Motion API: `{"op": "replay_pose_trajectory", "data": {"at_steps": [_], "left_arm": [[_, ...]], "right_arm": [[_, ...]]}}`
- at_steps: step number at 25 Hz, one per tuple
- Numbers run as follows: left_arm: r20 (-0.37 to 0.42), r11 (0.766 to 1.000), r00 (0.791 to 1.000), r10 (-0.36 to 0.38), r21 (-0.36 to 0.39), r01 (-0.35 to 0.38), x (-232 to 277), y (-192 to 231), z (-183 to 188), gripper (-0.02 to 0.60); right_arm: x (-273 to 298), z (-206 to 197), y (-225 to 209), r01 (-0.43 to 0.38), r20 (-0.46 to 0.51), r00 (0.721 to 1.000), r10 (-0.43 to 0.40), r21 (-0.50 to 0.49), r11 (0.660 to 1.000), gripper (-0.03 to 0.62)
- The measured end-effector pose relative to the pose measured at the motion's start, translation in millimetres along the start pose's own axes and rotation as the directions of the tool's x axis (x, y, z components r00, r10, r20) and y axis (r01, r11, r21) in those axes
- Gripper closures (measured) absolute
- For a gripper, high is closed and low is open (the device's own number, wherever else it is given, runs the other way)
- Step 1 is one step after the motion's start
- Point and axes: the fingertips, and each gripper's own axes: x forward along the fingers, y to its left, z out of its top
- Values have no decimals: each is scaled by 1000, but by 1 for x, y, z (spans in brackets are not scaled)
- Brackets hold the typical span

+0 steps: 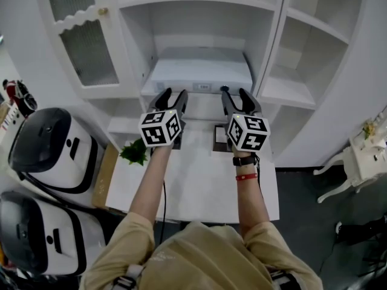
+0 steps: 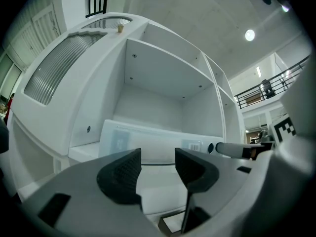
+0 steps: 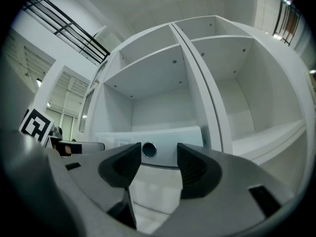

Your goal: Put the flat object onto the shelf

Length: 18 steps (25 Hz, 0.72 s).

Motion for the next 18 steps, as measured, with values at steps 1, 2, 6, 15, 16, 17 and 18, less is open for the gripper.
{"op": "replay_pose_trajectory", "data": {"at_steps": [1,2,6,15,16,17,18], "left_arm": [[-1,1000,1000,-2,-2,2,0,0,0,353],[-3,1000,1000,-4,-6,4,-1,0,0,353],[-11,999,1000,-17,-36,17,-10,0,-4,353],[-12,999,999,-39,3,39,-58,-10,-7,353],[-12,999,999,-38,16,38,-65,-11,-7,356],[-12,999,999,-37,27,37,-72,-13,-8,362],[-13,999,999,-36,36,36,-80,-14,-10,365]], "right_arm": [[0,0,0,1,-1,1000,-1,1,1000,350],[-1,-1,1,1,-2,1000,-1,4,1000,350],[-10,-1,5,-1,-3,1000,1,12,1000,349],[-52,-9,23,19,-28,999,-18,17,1000,355],[-58,-11,25,21,-34,999,-20,18,1000,355],[-64,-14,28,23,-40,999,-23,17,1000,356],[-71,-16,31,27,-43,999,-26,16,1000,358]]}}
